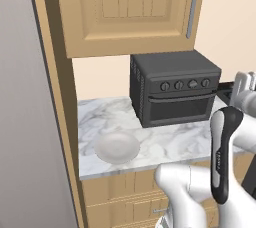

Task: Pull the toaster oven rack outwards. Pick up the baguette from the plate and place it on the toaster oven rack. Close the toaster oven door fully and set the temperature to the lowest setting.

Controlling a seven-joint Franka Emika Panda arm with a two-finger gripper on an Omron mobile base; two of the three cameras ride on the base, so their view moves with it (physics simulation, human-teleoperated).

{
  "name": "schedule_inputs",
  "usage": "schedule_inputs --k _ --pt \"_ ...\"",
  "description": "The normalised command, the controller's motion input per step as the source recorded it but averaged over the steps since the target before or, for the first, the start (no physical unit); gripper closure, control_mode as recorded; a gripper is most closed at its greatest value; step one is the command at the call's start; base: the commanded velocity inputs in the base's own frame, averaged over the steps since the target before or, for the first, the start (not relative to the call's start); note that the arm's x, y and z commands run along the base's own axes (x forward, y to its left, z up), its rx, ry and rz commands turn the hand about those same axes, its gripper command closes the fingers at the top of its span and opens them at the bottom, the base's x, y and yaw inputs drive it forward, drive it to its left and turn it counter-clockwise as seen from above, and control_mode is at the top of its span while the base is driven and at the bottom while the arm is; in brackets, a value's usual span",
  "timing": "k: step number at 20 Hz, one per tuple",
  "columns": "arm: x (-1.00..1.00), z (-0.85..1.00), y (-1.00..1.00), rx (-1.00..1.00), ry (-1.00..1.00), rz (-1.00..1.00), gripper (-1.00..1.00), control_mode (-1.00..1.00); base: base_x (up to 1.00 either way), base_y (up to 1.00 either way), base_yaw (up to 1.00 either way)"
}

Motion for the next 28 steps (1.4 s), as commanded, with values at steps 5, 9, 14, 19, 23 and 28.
schedule_inputs --k 5,9,14,19,23,28 --pt "0.0 0.03 0.0 0.0 -0.01 0.0 -1.0 -1.0 0.0 0.0 0.0" --pt "0.0 0.0 0.0 0.0 0.0 0.02 -1.0 -1.0 0.0 0.0 0.0" --pt "0.0 0.0 0.0 0.0 0.0 0.07 -1.0 -1.0 0.0 0.0 0.0" --pt "0.0 0.0 -0.02 0.0 -0.02 0.06 -1.0 -1.0 0.0 0.0 0.0" --pt "0.0 0.0 -0.05 0.04 -0.02 0.0 -1.0 -1.0 0.0 0.0 0.0" --pt "0.0 0.0 -0.01 0.05 0.0 0.01 -1.0 -1.0 0.0 0.0 0.0"
